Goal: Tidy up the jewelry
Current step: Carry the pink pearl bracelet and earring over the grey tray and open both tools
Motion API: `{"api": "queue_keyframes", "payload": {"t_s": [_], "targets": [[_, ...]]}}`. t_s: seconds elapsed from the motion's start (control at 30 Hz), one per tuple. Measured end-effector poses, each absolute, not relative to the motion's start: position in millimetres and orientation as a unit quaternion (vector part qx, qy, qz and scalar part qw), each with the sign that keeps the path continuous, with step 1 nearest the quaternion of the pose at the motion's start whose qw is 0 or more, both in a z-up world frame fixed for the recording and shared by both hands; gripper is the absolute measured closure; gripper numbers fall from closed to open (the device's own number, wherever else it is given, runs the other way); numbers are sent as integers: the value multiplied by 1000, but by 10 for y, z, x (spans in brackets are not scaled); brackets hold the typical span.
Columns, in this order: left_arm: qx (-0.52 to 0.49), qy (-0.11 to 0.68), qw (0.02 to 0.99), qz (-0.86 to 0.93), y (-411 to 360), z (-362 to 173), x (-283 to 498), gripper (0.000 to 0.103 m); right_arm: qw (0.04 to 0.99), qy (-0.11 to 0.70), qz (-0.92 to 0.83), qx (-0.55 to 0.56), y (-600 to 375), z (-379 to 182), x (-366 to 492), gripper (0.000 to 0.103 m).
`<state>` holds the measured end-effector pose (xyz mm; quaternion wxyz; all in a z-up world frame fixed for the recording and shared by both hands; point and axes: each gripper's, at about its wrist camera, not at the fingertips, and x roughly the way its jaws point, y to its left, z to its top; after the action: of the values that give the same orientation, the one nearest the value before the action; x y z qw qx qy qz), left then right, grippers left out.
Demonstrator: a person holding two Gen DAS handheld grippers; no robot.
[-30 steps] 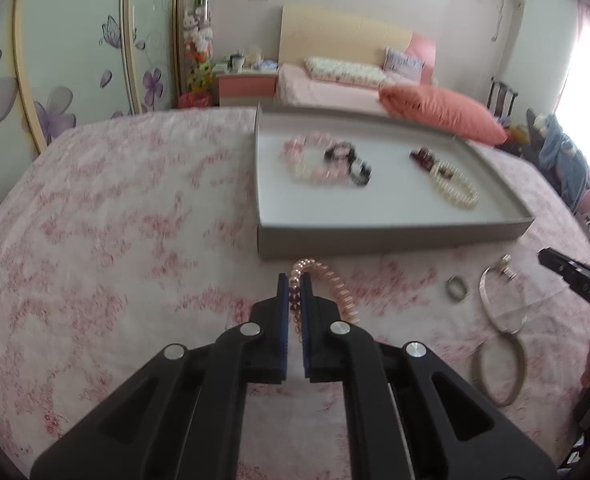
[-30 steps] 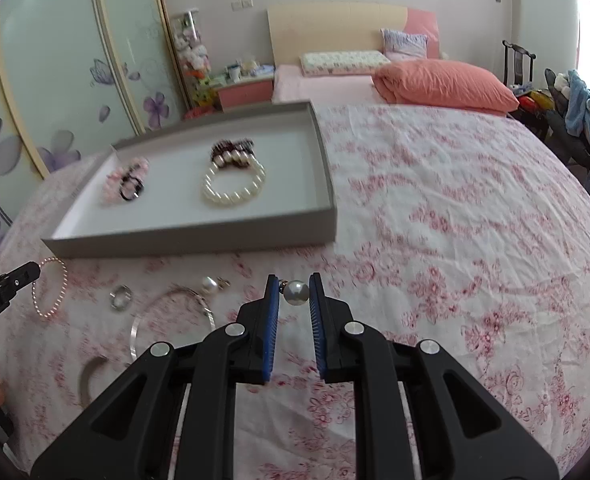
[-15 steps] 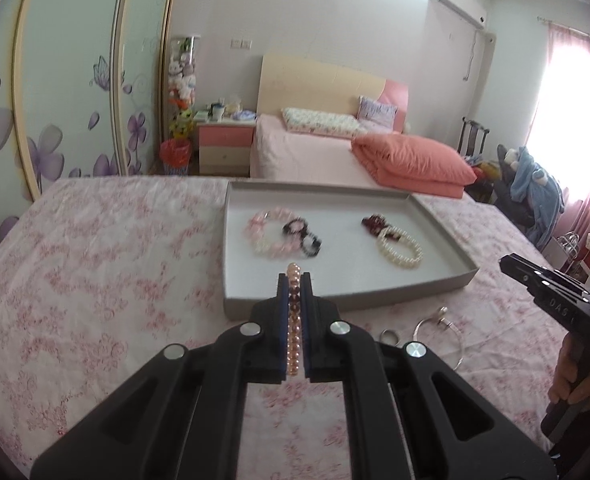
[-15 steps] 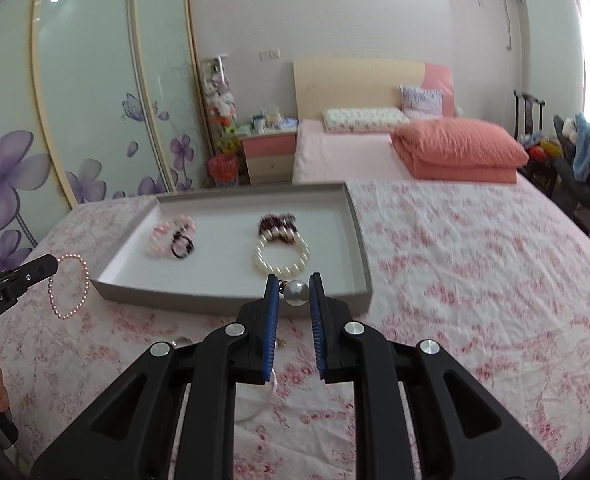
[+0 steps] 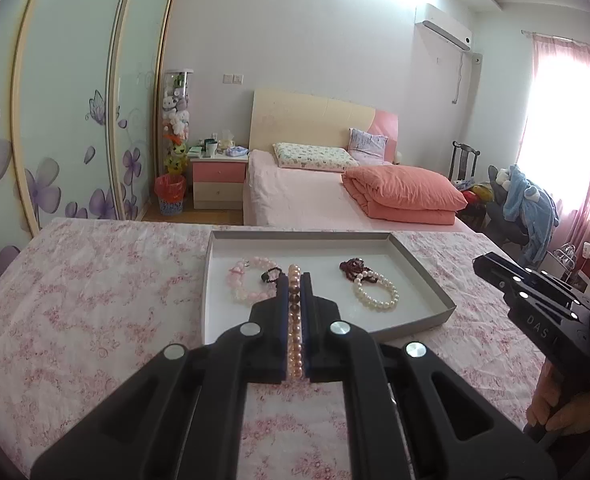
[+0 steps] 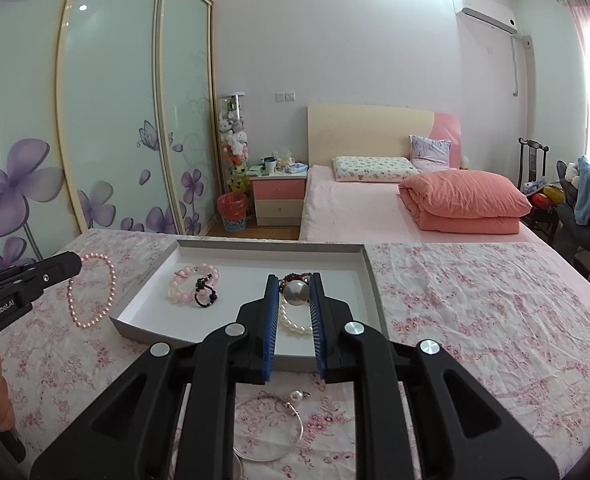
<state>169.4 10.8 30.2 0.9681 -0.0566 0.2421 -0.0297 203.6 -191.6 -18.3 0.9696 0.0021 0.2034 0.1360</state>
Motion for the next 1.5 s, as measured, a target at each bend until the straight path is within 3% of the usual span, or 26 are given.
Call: {"api": "queue_keyframes", "payload": {"t_s": [1.0,1.5], "targets": [[-48,218,974,-26,7,403,1789,96,976,166,139,4,-1859,-31,2044,87],[-47,217,975,-18,17,378,2332,96,969,198,143,38,-1789,-99,2680,87]]}}
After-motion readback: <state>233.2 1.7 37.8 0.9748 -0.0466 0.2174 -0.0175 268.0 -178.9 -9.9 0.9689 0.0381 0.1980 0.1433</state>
